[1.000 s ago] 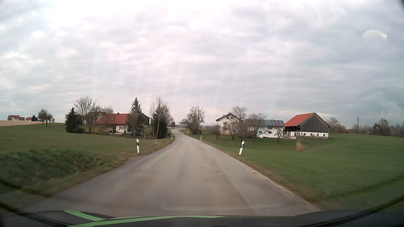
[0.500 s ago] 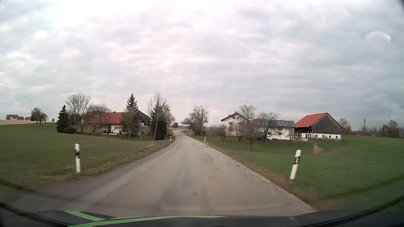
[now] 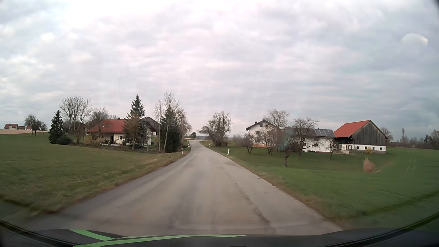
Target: Follow the waypoints while adhering to traffic rules and regulations
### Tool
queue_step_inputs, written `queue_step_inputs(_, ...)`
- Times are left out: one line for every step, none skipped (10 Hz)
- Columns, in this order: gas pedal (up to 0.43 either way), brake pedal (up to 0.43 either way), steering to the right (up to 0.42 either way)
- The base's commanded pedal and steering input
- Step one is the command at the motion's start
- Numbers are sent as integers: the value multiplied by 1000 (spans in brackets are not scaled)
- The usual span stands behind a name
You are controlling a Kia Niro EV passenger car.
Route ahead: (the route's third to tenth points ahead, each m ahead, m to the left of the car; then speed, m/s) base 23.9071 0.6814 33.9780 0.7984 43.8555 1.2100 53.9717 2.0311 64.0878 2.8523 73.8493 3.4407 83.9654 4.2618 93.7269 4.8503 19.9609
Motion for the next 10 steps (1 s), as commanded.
queue_step_inputs(138,0,-6)
queue_step_inputs(138,0,-6)
queue_step_inputs(138,0,-6)
queue_step_inputs(138,0,-6)
queue_step_inputs(138,0,-6)
queue_step_inputs(138,0,-6)
queue_step_inputs(150,0,-6)
queue_step_inputs(150,0,-6)
queue_step_inputs(157,0,-6)
queue_step_inputs(157,0,-6)
